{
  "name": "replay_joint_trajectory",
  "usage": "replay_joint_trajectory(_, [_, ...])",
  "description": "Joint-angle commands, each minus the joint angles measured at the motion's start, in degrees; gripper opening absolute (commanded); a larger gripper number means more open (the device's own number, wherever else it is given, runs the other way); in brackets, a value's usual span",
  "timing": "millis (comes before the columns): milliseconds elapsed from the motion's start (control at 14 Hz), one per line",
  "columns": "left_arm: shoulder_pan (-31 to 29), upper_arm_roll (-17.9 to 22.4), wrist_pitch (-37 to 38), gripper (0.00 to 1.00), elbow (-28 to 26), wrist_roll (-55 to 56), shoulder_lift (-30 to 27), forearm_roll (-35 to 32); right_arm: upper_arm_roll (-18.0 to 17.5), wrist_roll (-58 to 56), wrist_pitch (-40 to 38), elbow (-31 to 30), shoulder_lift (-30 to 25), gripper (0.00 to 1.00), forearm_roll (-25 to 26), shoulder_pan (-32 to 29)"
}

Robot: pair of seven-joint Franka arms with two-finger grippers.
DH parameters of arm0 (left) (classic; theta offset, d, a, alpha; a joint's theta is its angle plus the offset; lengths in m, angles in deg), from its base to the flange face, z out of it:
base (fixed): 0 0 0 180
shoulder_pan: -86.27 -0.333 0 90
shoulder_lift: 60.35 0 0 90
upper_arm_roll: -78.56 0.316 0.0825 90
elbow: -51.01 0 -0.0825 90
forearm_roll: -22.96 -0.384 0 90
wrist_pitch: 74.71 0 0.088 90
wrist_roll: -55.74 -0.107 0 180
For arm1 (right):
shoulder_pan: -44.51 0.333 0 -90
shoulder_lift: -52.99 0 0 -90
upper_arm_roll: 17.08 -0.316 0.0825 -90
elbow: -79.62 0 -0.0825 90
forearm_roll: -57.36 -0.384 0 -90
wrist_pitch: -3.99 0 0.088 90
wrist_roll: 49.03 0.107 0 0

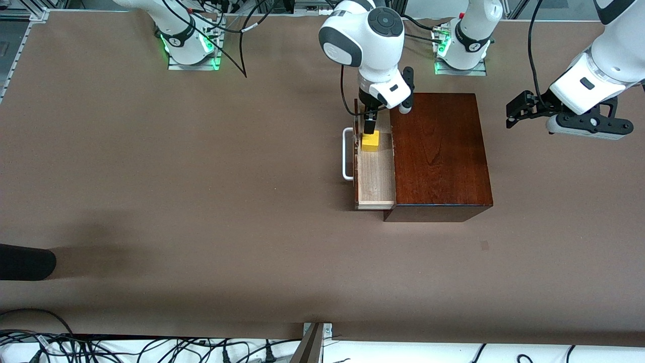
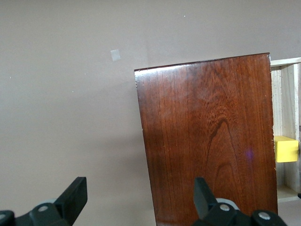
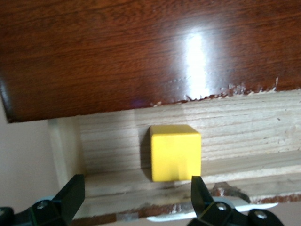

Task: Open drawer, take yellow block, close drawer
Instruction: 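Lower the right gripper and close it on the yellow cube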

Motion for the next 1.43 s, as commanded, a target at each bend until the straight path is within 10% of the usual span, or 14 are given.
replay_joint_trajectory(0, [0.3, -0.1, 1.1, 1.0, 1.8, 0.3, 0.8, -1.5, 0.6, -0.9, 1.9, 2.5, 3.0, 1.0, 0.7, 0.0])
replay_joint_trajectory(714, [0.3, -0.1, 1.2, 1.0, 1.8, 0.2, 0.8, -1.5, 1.4, -1.6, 5.4, 2.5, 6.0, 0.98, 1.1, 0.1])
replay_joint_trajectory(786, [0.3, -0.1, 1.2, 1.0, 1.8, 0.2, 0.8, -1.5, 1.3, -1.6, 5.5, 2.5, 6.0, 0.82, 1.7, 0.1])
replay_joint_trajectory(929, [0.3, -0.1, 1.1, 1.0, 1.8, 0.2, 0.8, -1.5, 1.3, -1.4, 5.2, 2.5, 5.8, 0.13, 1.8, 0.2])
replay_joint_trajectory(1000, [0.3, -0.1, 1.1, 1.0, 1.8, 0.2, 0.8, -1.5, 1.4, -1.4, 5.1, 2.5, 5.7, 0.0, 1.8, 0.1])
replay_joint_trajectory(1357, [0.3, -0.1, 1.1, 1.0, 1.8, 0.2, 0.8, -1.5, 1.2, -1.6, -1.0, 6.0, 3.9, 0.0, 1.6, 0.0])
